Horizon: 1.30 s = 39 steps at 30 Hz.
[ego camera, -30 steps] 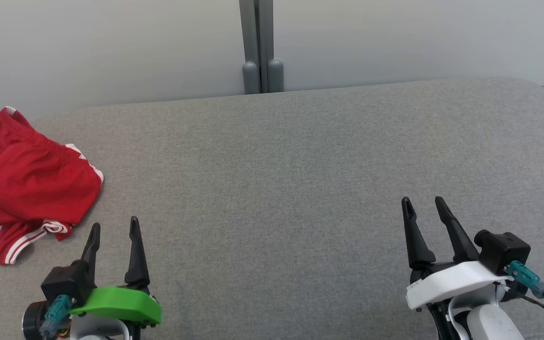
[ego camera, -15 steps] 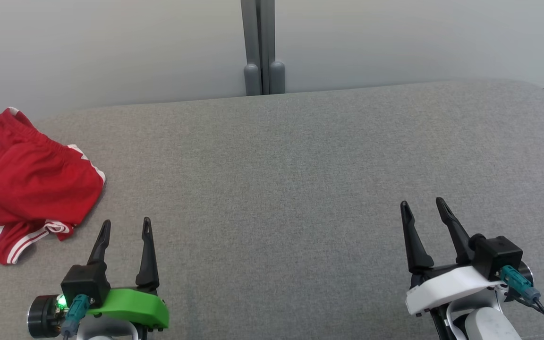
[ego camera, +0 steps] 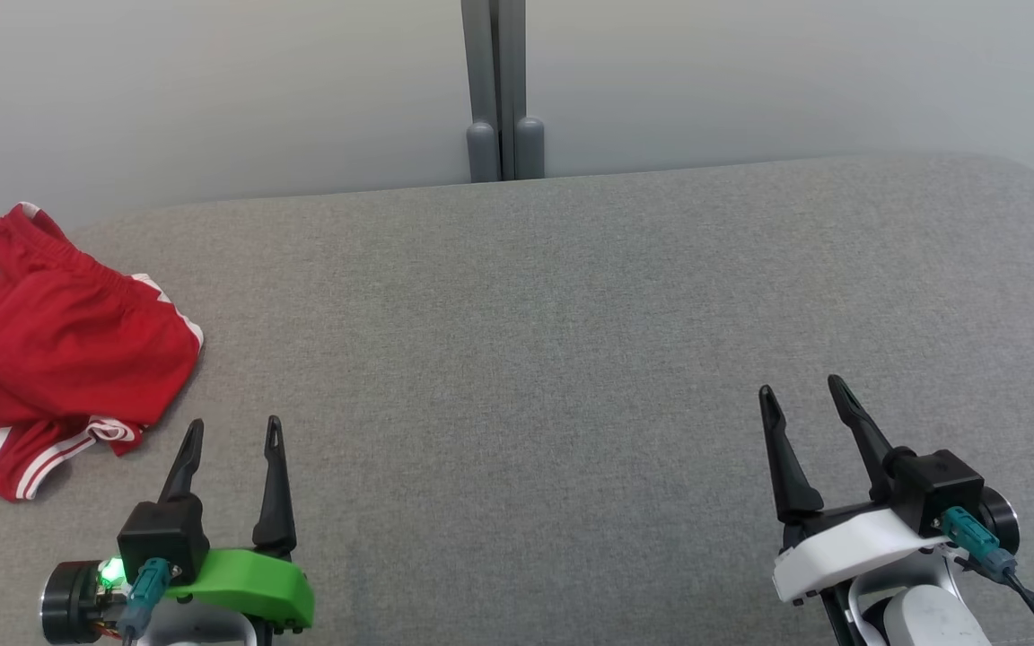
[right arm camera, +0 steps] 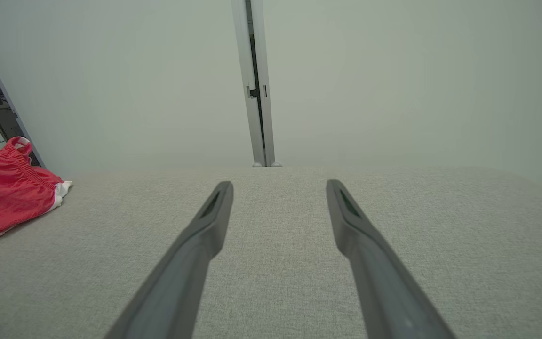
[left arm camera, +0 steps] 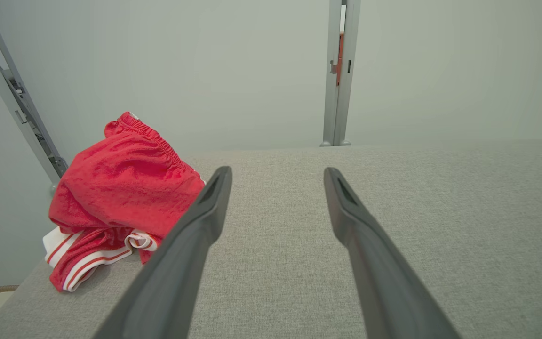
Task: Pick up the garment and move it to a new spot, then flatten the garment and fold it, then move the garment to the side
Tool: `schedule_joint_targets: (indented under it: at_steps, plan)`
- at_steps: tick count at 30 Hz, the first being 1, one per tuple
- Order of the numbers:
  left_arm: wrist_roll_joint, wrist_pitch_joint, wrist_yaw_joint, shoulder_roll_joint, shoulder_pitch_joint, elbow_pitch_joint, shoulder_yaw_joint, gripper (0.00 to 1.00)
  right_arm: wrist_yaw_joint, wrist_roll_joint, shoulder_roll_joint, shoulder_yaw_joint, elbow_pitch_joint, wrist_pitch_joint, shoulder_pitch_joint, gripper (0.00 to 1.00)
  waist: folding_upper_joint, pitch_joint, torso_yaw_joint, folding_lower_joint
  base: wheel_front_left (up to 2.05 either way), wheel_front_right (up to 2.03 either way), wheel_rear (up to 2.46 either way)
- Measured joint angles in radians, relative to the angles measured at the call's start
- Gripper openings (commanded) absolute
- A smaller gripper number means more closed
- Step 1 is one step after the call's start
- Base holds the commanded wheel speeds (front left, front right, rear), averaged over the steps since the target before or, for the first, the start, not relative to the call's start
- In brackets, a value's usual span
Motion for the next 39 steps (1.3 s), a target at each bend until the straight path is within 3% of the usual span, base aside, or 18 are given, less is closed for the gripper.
schedule_joint_targets:
  at_steps: [39]
  plan:
    - [-0.044,0.061,0.032,0.023,0.022,-0.053,-0.009,1.00,0.000,0.092,0.000,-0.020,-0.016,0.066,0.013,1.00,0.0000,0.012,0.004,0.0000,0.00,0.00,0.00]
